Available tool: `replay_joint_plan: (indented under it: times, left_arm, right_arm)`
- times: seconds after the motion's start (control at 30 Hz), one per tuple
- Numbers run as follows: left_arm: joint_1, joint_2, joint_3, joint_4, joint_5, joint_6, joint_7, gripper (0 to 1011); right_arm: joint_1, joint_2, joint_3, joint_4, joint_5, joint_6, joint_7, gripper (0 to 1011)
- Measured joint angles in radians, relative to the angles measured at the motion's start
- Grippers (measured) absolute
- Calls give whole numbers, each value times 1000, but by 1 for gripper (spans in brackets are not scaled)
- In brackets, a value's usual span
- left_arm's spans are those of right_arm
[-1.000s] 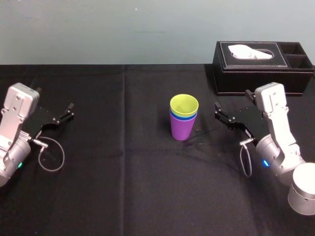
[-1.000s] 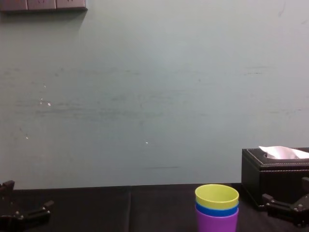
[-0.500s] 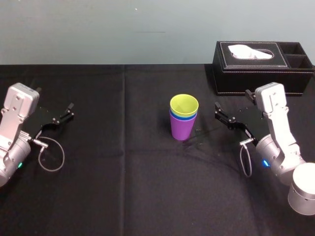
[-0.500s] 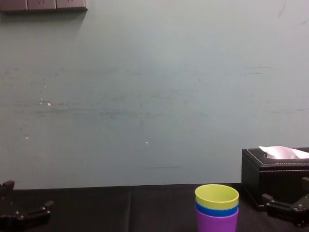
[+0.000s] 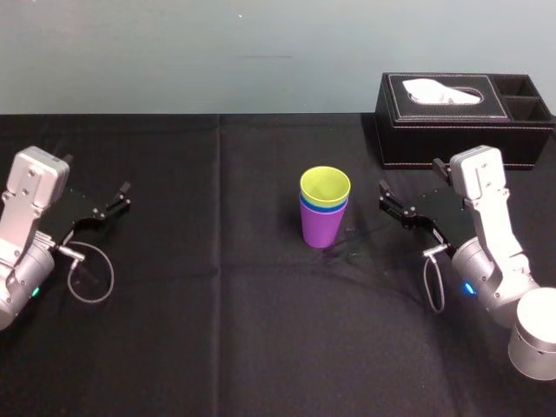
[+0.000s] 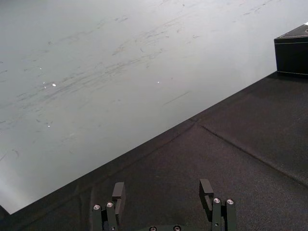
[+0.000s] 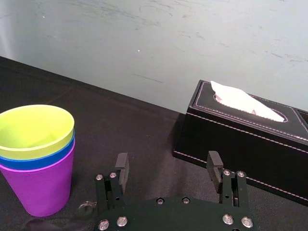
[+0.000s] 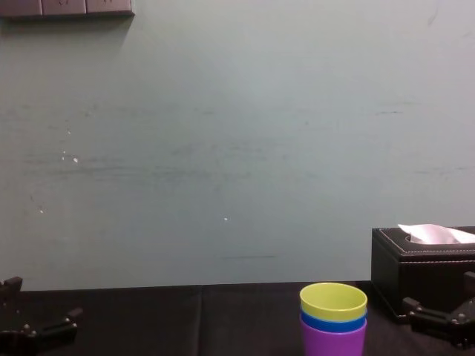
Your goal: Stack the three plastic cups sequentially using one hand.
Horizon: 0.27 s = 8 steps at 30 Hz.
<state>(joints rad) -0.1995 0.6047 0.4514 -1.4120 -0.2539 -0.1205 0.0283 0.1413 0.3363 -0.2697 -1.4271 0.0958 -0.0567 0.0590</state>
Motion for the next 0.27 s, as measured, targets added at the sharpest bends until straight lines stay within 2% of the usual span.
replay_joint_plan:
  times: [0.27]
  left_arm:
    - [0, 0, 0, 0, 0, 0, 0, 1011]
  right_arm:
    - [0, 0, 0, 0, 0, 0, 0, 1003]
